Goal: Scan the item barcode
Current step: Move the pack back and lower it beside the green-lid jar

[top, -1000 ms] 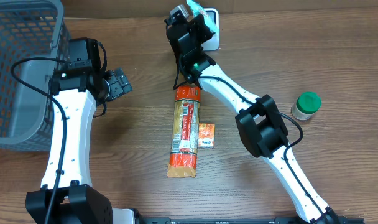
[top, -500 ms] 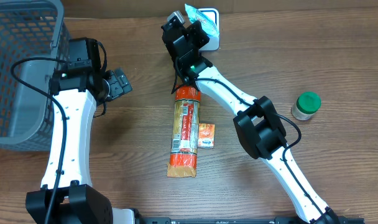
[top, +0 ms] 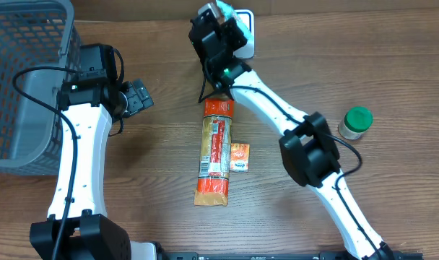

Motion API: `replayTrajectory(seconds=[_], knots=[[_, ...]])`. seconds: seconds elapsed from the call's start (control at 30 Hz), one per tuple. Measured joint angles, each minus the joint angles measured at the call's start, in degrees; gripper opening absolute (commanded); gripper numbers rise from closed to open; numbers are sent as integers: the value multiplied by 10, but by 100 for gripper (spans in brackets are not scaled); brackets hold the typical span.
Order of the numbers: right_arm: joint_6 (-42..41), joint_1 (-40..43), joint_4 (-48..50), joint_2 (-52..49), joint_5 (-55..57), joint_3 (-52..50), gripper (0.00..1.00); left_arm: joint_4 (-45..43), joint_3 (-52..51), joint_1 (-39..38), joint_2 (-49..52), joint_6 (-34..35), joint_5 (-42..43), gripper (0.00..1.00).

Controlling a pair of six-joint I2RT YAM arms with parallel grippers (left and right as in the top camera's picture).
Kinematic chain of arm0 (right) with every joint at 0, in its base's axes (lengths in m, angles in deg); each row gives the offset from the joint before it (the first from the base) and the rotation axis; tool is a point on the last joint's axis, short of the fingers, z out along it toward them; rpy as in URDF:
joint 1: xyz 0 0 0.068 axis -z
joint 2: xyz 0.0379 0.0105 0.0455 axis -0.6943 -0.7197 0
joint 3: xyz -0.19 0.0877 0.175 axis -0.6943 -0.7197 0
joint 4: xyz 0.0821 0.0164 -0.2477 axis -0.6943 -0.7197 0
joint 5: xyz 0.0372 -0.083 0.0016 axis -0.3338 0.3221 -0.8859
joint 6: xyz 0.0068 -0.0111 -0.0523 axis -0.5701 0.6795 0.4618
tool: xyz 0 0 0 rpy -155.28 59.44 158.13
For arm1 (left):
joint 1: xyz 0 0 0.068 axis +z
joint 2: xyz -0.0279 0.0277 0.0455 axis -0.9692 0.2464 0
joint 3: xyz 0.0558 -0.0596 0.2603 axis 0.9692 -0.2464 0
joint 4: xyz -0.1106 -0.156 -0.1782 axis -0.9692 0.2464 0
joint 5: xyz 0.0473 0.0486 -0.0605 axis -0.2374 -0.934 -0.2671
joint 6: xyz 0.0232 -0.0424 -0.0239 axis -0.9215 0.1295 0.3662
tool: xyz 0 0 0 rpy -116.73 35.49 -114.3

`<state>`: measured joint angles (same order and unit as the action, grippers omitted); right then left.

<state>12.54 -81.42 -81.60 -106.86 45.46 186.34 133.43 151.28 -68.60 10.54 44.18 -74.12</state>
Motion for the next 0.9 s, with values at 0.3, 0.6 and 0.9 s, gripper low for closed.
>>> replayTrajectory(seconds=[0.3, 0.6, 0.9], knots=[[-198, 22, -349, 199, -26, 1, 3, 0, 0, 0, 0, 0, 0, 100], [-373, 171, -715, 291, -310, -3, 4, 0, 0, 0, 0, 0, 0, 100], [-362, 238, -712, 286, -461, -196, 4, 0, 0, 0, 0, 0, 0, 100]])
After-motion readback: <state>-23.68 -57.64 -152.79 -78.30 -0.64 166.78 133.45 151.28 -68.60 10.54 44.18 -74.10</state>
